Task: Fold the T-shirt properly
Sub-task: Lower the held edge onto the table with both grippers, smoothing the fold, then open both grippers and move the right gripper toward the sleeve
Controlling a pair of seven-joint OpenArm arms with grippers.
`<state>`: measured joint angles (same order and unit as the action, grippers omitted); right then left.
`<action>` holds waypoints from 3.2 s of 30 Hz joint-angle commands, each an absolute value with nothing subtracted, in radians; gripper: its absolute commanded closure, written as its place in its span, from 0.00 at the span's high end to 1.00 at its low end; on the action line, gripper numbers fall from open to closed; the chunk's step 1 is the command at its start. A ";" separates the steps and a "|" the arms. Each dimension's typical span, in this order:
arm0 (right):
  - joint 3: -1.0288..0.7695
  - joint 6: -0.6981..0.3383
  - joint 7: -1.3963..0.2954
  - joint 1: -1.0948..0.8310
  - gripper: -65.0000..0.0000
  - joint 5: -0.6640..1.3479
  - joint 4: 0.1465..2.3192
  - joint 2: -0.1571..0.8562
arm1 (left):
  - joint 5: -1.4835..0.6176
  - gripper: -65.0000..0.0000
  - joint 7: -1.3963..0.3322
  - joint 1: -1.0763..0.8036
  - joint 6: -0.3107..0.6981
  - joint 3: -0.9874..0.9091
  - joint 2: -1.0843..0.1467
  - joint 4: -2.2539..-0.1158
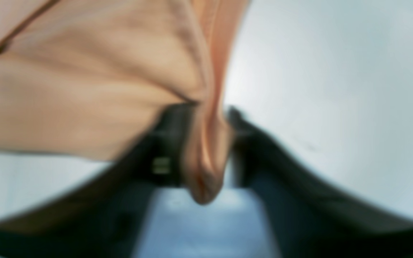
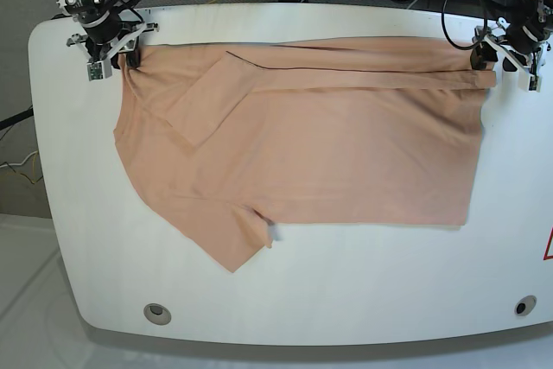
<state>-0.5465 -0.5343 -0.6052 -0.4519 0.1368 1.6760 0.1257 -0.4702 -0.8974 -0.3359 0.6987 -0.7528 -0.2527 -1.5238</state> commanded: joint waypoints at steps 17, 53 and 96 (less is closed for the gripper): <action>-0.538 -0.568 -0.822 -0.461 0.55 0.018 1.774 0.114 | -0.473 0.69 -0.895 -0.328 0.698 -0.776 -0.280 -1.538; -0.552 -0.573 -0.929 -0.363 0.55 0.025 1.910 0.165 | -0.473 0.69 -0.895 -0.257 0.698 -0.788 -0.311 -1.589; -0.541 -0.630 -0.906 0.214 0.55 0.018 1.446 0.246 | -0.344 0.70 -0.895 0.001 0.698 -0.707 -0.363 -1.589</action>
